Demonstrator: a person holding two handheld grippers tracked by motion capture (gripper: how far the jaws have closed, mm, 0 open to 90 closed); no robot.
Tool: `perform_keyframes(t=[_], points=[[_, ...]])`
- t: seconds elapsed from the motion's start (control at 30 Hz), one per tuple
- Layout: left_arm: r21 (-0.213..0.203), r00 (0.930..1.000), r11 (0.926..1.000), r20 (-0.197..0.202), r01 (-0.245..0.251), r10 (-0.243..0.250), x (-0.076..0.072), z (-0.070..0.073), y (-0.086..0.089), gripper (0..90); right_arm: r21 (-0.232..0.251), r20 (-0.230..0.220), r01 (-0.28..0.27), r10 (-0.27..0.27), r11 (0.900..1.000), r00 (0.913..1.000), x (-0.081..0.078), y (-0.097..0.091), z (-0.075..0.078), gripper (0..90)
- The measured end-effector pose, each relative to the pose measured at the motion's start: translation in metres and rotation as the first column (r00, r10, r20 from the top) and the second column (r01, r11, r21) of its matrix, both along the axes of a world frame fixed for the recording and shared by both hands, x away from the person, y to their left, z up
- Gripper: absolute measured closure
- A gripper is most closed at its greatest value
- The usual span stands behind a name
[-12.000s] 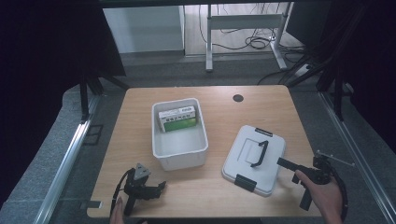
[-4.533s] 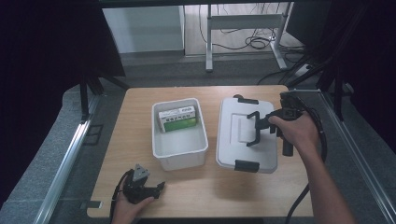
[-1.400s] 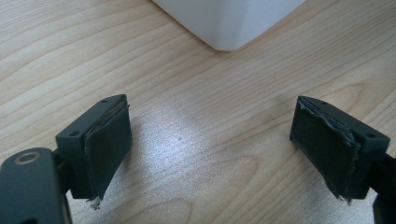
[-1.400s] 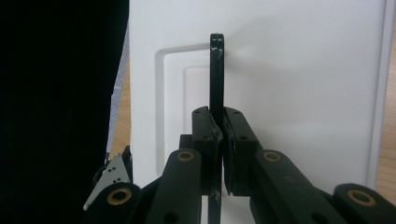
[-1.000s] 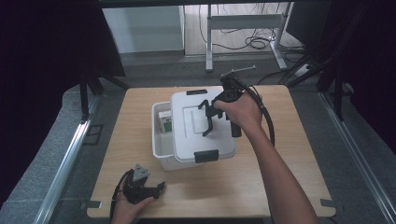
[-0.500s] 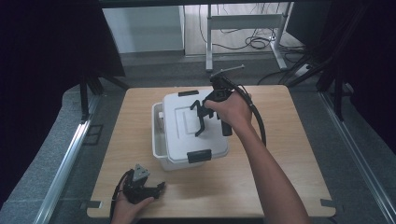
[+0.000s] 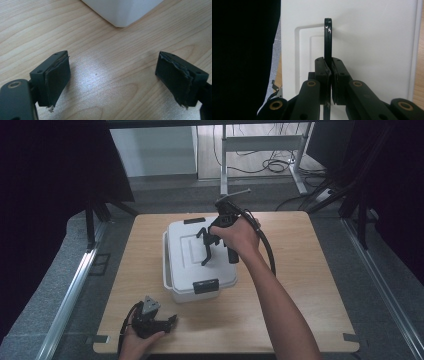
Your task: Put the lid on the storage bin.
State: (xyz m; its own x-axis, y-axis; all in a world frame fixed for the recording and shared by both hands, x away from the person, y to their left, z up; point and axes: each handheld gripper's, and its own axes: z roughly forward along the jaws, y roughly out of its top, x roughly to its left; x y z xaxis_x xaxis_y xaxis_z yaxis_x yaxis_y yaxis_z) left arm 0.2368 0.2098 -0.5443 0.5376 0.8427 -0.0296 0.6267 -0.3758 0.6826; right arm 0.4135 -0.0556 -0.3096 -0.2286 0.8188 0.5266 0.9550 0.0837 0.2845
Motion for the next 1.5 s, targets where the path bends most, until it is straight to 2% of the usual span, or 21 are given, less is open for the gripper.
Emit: perform_keyframes(t=[0.53,0.9,1.07,1.5], points=[[-0.002,1.0000,1.0000,0.001,-0.001,0.001,0.000,0.000,0.000,12.6,0.003,-0.016,-0.009,0.009,1.0000,0.9998,0.010,0.020,-0.004,84.5],[-0.002,1.0000,1.0000,0.000,-0.001,0.001,0.000,0.000,0.000,12.6,0.004,-0.042,-0.014,0.014,0.9999,0.9990,0.022,0.038,-0.019,84.5],[-0.001,1.0000,1.0000,0.000,0.002,-0.002,-0.001,0.000,0.000,12.7,0.011,-0.061,0.009,-0.008,0.9999,0.9981,0.032,0.044,-0.029,84.4],[-0.003,1.0000,1.0000,-0.001,0.003,-0.003,-0.001,0.000,0.000,12.8,0.025,-0.075,0.044,-0.042,0.9987,0.9963,0.040,0.042,-0.043,83.9]])
